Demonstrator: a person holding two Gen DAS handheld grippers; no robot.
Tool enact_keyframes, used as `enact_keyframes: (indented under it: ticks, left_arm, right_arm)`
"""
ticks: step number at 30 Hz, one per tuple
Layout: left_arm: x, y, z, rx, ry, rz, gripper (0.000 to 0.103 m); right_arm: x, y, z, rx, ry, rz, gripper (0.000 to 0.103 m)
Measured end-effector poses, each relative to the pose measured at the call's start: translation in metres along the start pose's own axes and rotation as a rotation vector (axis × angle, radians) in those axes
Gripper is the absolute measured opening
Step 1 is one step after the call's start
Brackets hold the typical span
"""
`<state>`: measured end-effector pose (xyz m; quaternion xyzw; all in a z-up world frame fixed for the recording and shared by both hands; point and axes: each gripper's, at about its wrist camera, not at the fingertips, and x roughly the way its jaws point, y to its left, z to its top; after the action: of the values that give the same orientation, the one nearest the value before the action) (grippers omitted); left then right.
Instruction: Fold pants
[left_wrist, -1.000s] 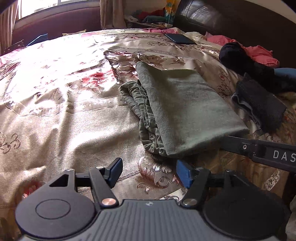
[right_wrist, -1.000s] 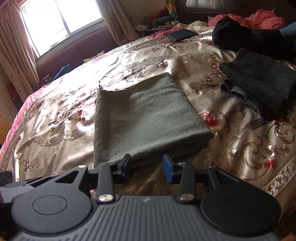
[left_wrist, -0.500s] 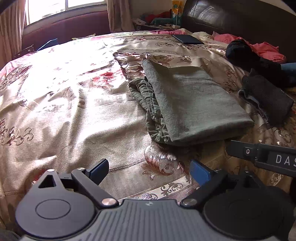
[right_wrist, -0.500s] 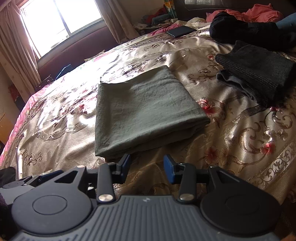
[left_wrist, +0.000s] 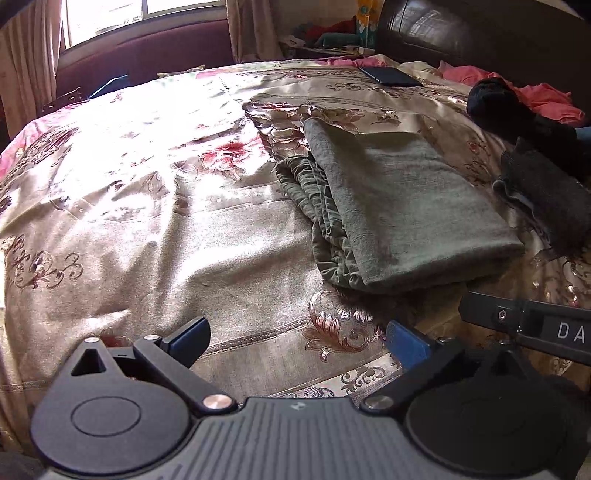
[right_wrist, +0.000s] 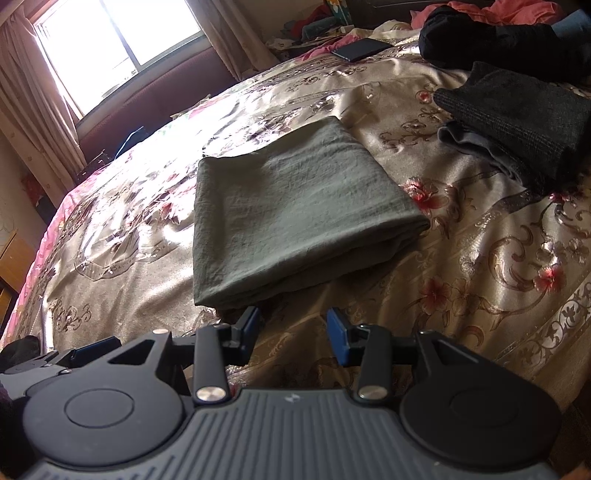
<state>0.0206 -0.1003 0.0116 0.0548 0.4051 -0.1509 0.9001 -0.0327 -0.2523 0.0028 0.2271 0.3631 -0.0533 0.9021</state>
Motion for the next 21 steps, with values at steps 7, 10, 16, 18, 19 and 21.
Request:
enact_keyframes:
  ticks: [7, 10, 16, 18, 19, 21]
  left_arm:
    - [0.0, 0.002, -0.001, -0.005, -0.003, 0.011, 0.103]
    - [0.001, 0.009, -0.001, -0.039, -0.004, 0.004, 0.103]
    - [-0.002, 0.015, 0.0, -0.055, -0.02, 0.011, 0.103]
    - [-0.003, 0.013, 0.0, -0.048, -0.029, 0.016, 0.103]
    - [-0.003, 0.013, 0.0, -0.046, -0.031, 0.017, 0.103]
    - [-0.003, 0.014, 0.0, -0.049, -0.032, 0.014, 0.103]
  right_arm:
    - [0.002, 0.003, 0.0, -0.016, 0.004, -0.019, 0.043]
    - [0.004, 0.005, 0.0, -0.024, 0.016, -0.03, 0.043]
    - [0.008, 0.011, -0.001, -0.07, 0.03, -0.051, 0.043]
    - [0.008, 0.011, -0.001, -0.069, 0.033, -0.053, 0.043]
    - [0.008, 0.01, -0.001, -0.067, 0.034, -0.053, 0.043]
    - [0.009, 0.01, -0.001, -0.065, 0.036, -0.054, 0.043]
